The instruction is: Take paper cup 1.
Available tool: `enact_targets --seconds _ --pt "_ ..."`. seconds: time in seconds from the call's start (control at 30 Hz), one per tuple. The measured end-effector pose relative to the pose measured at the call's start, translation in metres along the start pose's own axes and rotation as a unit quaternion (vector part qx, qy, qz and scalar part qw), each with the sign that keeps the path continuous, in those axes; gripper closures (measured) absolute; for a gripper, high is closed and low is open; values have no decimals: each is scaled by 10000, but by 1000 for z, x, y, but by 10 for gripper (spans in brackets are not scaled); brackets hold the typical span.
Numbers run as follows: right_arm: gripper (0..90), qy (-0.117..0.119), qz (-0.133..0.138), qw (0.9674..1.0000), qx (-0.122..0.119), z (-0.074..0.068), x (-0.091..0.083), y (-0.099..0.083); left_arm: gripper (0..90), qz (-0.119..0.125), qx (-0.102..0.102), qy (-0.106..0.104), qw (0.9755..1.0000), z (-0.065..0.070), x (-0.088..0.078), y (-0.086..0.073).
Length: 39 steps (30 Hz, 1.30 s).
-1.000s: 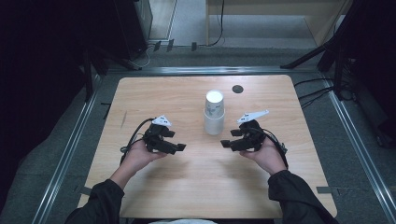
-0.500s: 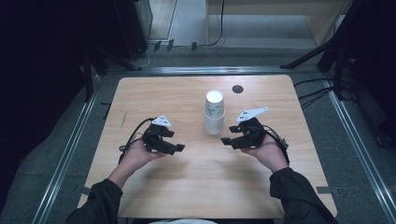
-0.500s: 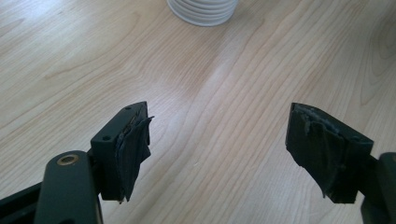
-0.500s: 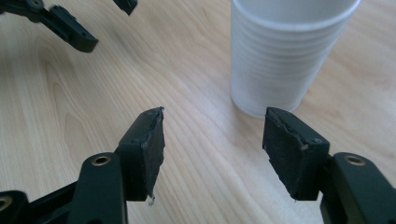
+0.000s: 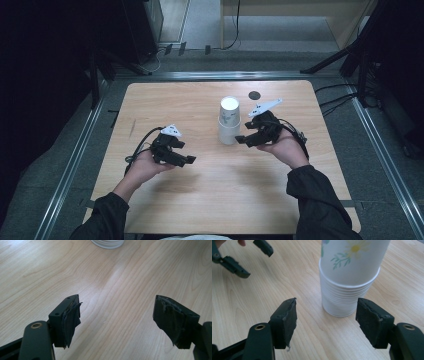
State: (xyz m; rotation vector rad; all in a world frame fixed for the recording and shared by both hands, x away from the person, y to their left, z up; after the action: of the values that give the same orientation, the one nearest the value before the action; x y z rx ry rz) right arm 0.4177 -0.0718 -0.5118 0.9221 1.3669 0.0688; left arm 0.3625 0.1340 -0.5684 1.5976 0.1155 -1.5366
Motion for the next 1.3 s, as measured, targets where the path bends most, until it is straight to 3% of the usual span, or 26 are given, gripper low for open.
enact_targets --seconds 0.3,0.4,0.83,1.07,1.3 --pt "320 -280 -319 9990 -142 18 3 17 218 -8 71 -29 10000 13 -7 -8" --pt "312 -171 -423 9988 -150 20 5 26 219 -31 80 -23 10000 17 -9 -12" --pt "294 -118 -600 9979 -227 24 10 50 218 -78 -14 0 10000 22 -13 -24" --pt "275 -102 -719 9967 -365 23 16 61 218 -151 75 -24 9999 27 -10 -27" --pt "263 -95 -712 9969 -307 22 22 67 218 -208 122 -45 9997 29 -8 -29"
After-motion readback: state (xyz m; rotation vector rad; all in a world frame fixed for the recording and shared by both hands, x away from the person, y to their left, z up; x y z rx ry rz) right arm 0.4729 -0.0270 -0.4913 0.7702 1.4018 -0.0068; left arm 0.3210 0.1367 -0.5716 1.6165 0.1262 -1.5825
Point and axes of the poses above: each handheld gripper's, and its own axes: x roughly forward along the jaws, y roughly out of its top, z roughly to its right, the point moved 10 cm from there along x, roughly forward along the jaws, and after that the axes turned 8 degrees about -z, right-handed, at the moved point
